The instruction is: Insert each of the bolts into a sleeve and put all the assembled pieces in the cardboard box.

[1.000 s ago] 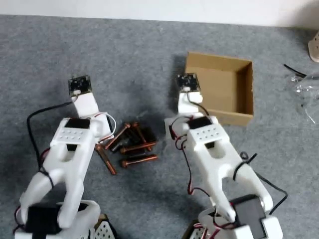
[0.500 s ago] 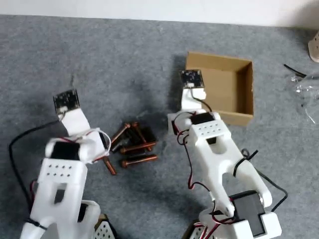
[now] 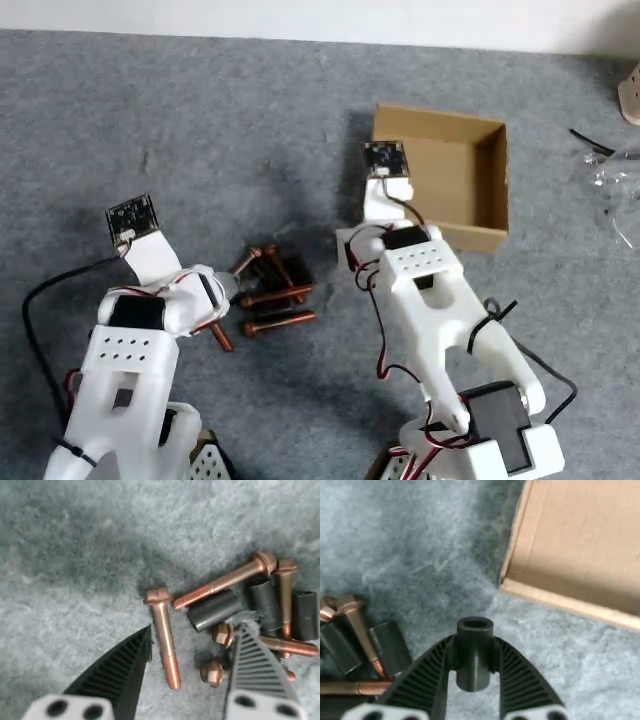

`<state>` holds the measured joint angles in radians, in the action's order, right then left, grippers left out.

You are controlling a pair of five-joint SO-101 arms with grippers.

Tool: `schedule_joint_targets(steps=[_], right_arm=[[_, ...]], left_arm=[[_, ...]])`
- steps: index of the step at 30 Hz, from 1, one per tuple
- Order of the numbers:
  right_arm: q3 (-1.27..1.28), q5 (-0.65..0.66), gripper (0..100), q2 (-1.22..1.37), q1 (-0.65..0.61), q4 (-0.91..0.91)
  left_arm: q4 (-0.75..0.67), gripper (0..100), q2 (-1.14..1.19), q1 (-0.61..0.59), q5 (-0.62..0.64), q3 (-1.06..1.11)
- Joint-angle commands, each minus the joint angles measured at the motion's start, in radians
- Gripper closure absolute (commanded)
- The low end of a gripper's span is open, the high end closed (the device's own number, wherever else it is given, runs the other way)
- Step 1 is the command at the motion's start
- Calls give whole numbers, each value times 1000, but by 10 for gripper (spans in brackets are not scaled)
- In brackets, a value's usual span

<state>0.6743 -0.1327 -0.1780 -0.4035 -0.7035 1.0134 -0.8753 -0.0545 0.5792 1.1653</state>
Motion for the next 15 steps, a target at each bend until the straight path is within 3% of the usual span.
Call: schedule_joint_targets(steps=[1, 5, 15], right_arm=[[-44, 14, 995, -7, 12, 30], [-44, 14, 995, -7, 12, 30], [-44, 14, 995, -7, 12, 30]], left_arm=[[5, 791, -22, -16, 5, -5], [21, 793, -22, -79, 5, -5], [44, 793, -21, -79, 5, 36]])
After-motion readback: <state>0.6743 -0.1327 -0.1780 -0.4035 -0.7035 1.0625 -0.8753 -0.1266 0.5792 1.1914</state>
